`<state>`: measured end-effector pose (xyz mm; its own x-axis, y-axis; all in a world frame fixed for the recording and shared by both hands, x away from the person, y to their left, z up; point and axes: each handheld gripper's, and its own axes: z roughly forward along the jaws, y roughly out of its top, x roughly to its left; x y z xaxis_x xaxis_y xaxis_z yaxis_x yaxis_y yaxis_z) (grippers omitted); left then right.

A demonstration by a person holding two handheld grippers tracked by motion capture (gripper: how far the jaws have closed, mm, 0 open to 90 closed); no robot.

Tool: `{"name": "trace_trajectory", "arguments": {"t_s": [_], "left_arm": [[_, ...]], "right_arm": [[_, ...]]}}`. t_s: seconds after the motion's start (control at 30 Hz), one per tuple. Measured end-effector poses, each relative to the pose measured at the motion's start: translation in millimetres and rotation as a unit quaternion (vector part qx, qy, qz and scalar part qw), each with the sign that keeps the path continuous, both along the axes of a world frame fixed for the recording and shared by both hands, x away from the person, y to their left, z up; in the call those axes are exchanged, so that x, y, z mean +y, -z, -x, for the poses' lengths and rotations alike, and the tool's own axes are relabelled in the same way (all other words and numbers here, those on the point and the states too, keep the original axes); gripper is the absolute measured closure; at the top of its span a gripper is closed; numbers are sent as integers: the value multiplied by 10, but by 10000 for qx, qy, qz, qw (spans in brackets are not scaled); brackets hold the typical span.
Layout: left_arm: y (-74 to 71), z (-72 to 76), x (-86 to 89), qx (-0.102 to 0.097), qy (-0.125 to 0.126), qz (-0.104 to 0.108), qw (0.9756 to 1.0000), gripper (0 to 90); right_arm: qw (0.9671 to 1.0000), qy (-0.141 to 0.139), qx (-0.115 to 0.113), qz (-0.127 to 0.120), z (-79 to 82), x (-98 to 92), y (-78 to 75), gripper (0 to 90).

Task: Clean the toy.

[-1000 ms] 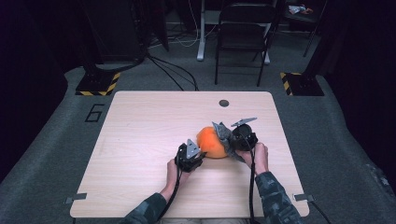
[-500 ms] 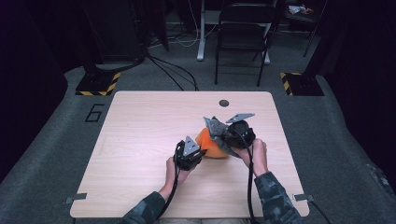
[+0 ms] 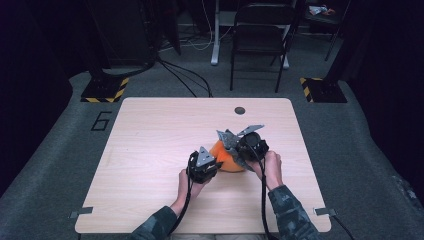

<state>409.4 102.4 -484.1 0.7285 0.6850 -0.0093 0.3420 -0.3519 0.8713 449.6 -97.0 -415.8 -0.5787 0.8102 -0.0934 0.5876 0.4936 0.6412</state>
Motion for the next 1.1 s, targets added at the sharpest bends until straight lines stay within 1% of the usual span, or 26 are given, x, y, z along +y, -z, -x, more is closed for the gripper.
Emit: {"name": "trace_trajectory", "arguments": {"t_s": [0.03,0.07,0.1,0.2,0.23,0.3,0.33,0.43,0.47,0.53,0.57,0.63,0.67,0.7,0.73,0.8,0.87,0.9,0.93,1.03,1.07,1.1], "left_arm": [[3,-2,-4,-5,-1,12,10000,781],[6,-3,-6,0,-1,21,10000,781],[5,-5,-4,13,12,21,10000,780],[8,-19,9,8,10,21,10000,779],[9,-22,11,14,22,23,10000,778],[7,-25,13,22,39,25,10000,778],[9,-25,7,47,30,70,10000,777],[14,-32,4,39,26,105,9999,776],[19,-36,5,32,22,133,9999,776],[17,-40,14,84,31,152,9998,776],[15,-42,17,90,35,152,9998,776],[11,-46,19,72,40,128,9999,776],[12,-48,17,61,36,142,9999,776],[11,-49,17,58,30,145,9999,776],[11,-48,19,58,7,163,9999,775],[13,-56,37,82,-9,183,9998,774],[15,-62,44,63,-64,223,9997,772],[14,-60,44,99,-69,247,9996,771],[12,-62,44,80,-66,228,9997,771],[12,-59,39,99,-53,232,9997,769],[14,-61,42,84,-65,231,9997,768],[17,-62,42,87,-82,257,9996,767]], "right_arm": [[10000,-1,-14,42,-16,-37,16,748],[9999,96,42,-4,-23,-64,32,747],[9999,126,45,33,-41,-104,48,747],[9993,326,159,47,-88,-213,121,748],[9991,379,170,97,-108,-252,156,748],[9984,472,298,59,-151,-341,237,748],[9981,521,338,52,-165,-367,266,748],[9961,688,543,-78,-216,-470,377,748],[9959,721,550,-66,-227,-488,406,747],[9942,814,708,-40,-260,-533,497,747],[9936,838,752,-58,-274,-553,550,747],[9918,887,919,13,-291,-568,645,747],[9918,868,940,-69,-296,-583,668,747],[9918,870,933,-86,-299,-597,666,747],[9920,869,921,-32,-300,-608,645,747],[9922,891,867,-94,-300,-641,575,747],[9929,926,741,-122,-288,-665,475,747],[9939,895,629,-124,-272,-666,421,747],[9942,875,610,-162,-252,-649,361,747],[9966,696,351,-263,-173,-559,158,747],[9980,526,218,-291,-136,-494,60,747],[9983,468,160,-321,-114,-454,18,747]]}}
